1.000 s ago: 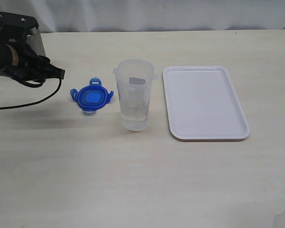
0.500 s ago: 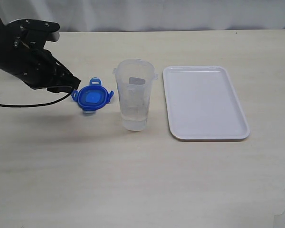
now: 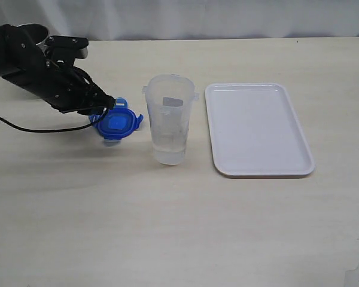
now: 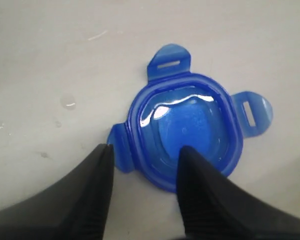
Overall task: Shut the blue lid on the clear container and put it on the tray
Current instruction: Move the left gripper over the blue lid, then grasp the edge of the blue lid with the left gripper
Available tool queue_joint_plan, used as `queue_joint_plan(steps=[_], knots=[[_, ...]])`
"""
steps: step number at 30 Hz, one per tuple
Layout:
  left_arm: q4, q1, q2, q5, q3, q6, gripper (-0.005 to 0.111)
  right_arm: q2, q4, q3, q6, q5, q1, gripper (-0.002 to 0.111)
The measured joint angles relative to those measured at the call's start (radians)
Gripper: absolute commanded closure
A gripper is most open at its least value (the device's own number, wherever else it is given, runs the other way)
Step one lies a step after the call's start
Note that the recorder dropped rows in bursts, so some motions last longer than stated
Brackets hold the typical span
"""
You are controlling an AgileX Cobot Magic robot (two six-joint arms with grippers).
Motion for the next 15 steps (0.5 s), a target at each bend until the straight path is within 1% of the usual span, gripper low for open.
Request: queue_joint_plan(steps=[3, 7, 15], knots=[[0.000, 0.000, 0.000, -0.020, -0.004, -0.012, 0.068, 0.000, 0.000, 0.000, 0.000, 0.000, 0.000, 0.104], [-0.002, 0.000, 0.002, -0.015, -0.006, -0.023, 0.068, 0.000, 0.000, 0.000, 0.000, 0.000, 0.000, 0.104], [0.002, 0.000, 0.056, -0.047, -0.006, -0.026, 0.068, 0.000, 0.000, 0.000, 0.000, 0.000, 0.000, 0.104]])
